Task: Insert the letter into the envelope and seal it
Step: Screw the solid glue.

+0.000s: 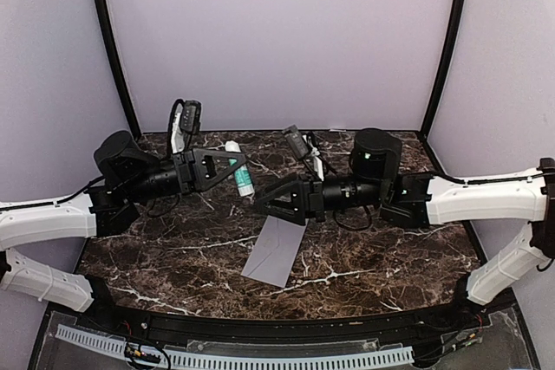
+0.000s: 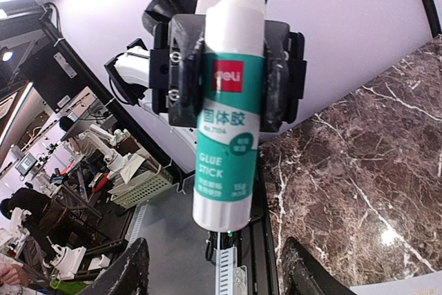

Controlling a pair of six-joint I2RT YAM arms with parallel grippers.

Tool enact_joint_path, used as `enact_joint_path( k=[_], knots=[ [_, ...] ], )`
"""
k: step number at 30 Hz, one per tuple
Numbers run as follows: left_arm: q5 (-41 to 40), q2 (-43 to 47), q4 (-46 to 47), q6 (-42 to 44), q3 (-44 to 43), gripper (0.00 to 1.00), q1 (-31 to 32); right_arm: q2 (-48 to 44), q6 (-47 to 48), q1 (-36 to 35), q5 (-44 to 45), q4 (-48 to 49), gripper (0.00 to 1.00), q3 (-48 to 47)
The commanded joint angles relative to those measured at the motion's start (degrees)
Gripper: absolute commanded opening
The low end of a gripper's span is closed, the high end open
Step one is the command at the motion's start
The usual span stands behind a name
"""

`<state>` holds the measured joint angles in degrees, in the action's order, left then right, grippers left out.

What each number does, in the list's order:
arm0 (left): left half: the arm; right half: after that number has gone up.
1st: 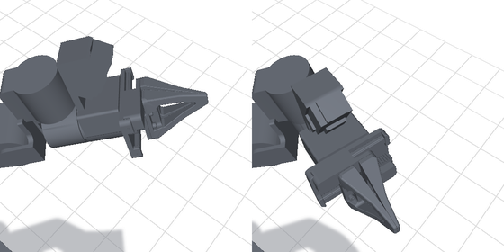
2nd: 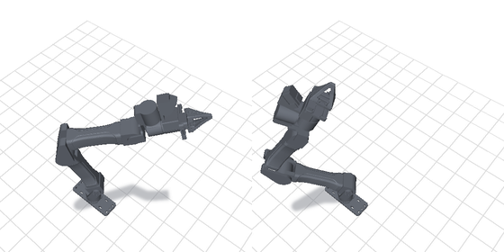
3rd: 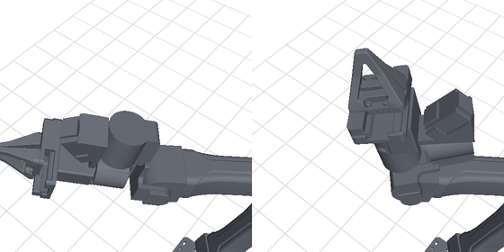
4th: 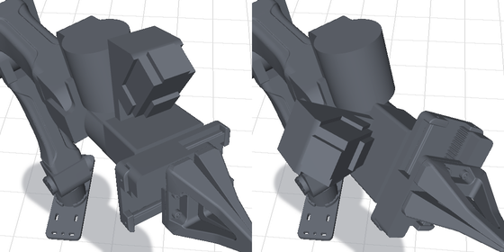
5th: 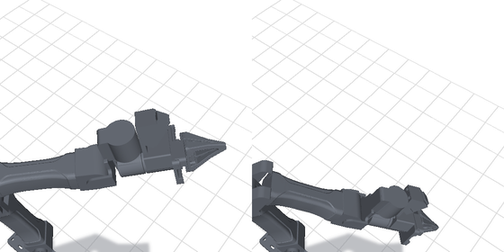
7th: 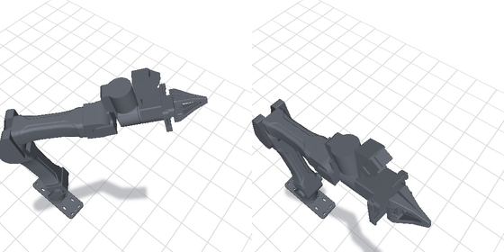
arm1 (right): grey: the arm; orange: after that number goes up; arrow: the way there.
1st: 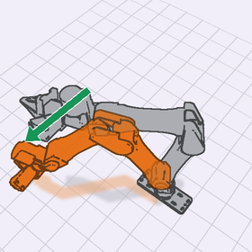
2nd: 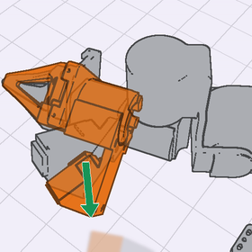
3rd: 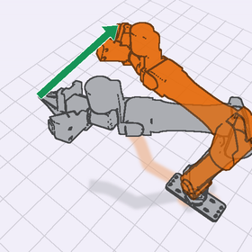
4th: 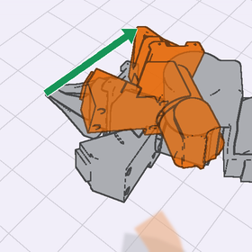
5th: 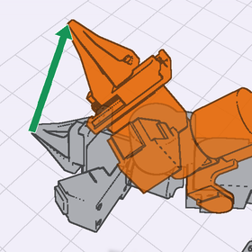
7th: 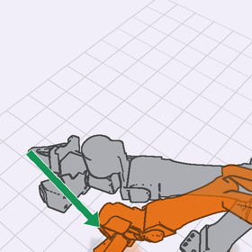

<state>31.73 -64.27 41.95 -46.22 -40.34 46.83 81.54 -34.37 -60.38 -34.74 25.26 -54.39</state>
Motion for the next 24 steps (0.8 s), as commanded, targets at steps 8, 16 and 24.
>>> enact_joint_path(
  k=[8, 16, 24],
  knots=[
    [7.9, 2.2, 6.7, 0.4, 0.1, 0.00, -0.1, 4.4, -0.3, -2.6, -1.9, 7.2, 0.48, -5.8],
    [8.4, 2.0, 7.8, -0.1, 0.7, 0.00, -0.1, 5.8, -2.1, -3.0, -1.9, 10.2, 0.30, -6.2],
    [8.8, 1.4, 6.4, 0.6, 0.6, 0.00, -0.1, 6.2, -3.0, -3.0, -1.3, 12.0, 0.27, -5.9]
  ],
)
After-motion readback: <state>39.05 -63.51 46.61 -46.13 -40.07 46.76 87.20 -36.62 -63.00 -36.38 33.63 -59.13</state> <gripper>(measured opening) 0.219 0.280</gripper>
